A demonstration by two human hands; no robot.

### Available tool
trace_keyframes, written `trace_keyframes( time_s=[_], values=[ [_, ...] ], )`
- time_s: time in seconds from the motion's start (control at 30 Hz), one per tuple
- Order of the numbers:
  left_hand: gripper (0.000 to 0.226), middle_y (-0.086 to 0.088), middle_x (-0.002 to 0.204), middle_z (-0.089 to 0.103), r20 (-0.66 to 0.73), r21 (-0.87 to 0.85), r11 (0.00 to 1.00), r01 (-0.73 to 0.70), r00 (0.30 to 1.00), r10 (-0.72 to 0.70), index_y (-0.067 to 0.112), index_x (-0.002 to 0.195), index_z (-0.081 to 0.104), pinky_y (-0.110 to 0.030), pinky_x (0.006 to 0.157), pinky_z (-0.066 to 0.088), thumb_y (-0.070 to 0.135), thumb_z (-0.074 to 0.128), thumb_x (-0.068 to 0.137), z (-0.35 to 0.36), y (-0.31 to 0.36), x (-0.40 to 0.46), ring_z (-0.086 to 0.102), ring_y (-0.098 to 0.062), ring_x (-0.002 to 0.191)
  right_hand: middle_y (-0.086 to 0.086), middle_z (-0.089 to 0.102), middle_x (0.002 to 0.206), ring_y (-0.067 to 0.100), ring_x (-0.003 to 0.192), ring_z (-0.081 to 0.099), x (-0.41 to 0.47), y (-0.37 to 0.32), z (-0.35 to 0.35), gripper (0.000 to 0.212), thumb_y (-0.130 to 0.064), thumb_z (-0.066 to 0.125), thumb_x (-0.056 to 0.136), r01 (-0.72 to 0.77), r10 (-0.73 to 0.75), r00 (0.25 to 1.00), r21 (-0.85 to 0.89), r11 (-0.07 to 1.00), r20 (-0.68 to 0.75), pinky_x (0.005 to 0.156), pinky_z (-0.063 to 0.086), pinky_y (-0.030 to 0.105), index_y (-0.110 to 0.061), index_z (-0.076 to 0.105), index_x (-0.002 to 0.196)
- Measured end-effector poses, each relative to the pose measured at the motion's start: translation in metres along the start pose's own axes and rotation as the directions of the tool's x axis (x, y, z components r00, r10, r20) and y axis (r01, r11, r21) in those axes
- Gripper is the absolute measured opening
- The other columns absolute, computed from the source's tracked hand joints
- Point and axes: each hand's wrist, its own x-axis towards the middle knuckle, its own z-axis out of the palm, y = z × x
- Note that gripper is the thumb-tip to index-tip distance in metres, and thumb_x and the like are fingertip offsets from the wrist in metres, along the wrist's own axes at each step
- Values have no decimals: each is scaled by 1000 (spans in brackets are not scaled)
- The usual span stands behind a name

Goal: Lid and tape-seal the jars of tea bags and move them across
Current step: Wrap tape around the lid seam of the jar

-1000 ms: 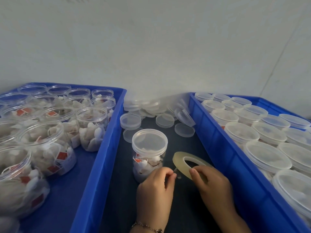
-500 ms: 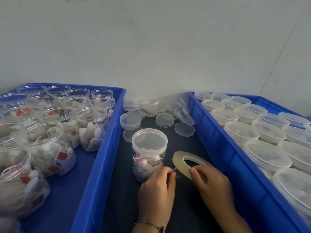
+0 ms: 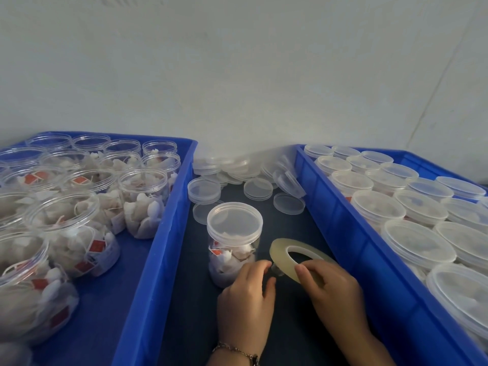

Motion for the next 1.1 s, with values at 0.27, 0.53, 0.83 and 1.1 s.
trace_keyframes(
  time_s=[0.27, 0.53, 0.83, 1.1],
  values=[
    [39, 13, 71, 66, 21, 40, 989, -142, 990, 141, 21, 86, 73, -8, 40, 39, 17, 92, 53, -3, 3, 2, 60, -1, 51, -29, 54, 69, -9, 78, 57, 0, -2, -1, 29, -50, 47, 81, 4, -4, 1000, -3, 1000, 25, 64, 37, 8, -31, 69, 81],
    [38, 14, 96, 69, 68, -12, 999, 39, 997, -38, 27, 106, 62, -19, 54, 45, 54, 66, 79, -3, 4, 2, 66, -5, 72, -29, 55, 70, -9, 73, 58, 0, -4, -3, 30, -49, 48, 81, 7, -8, 1000, 10, 1000, 22, 63, 38, 8, -29, 71, 83],
    [30, 16, 61, 65, 49, 6, 1000, 24, 999, -24, 24, 71, 69, -13, 40, 39, 19, 92, 54, -4, 2, 2, 60, -1, 49, -30, 56, 70, -8, 74, 59, -1, -4, -2, 25, -46, 52, 80, 19, -18, 999, -7, 1000, 42, 63, 39, 9, -31, 72, 82],
    [28, 12, 64, 65, 52, -29, 994, 101, 994, -100, 22, 85, 69, -6, 43, 30, 8, 81, 63, -8, 9, -1, 61, -5, 51, -30, 55, 68, -11, 88, 56, -1, -5, -2, 27, -57, 43, 79, 28, -28, 999, 15, 1000, 46, 63, 38, 10, -41, 64, 81]
  ],
)
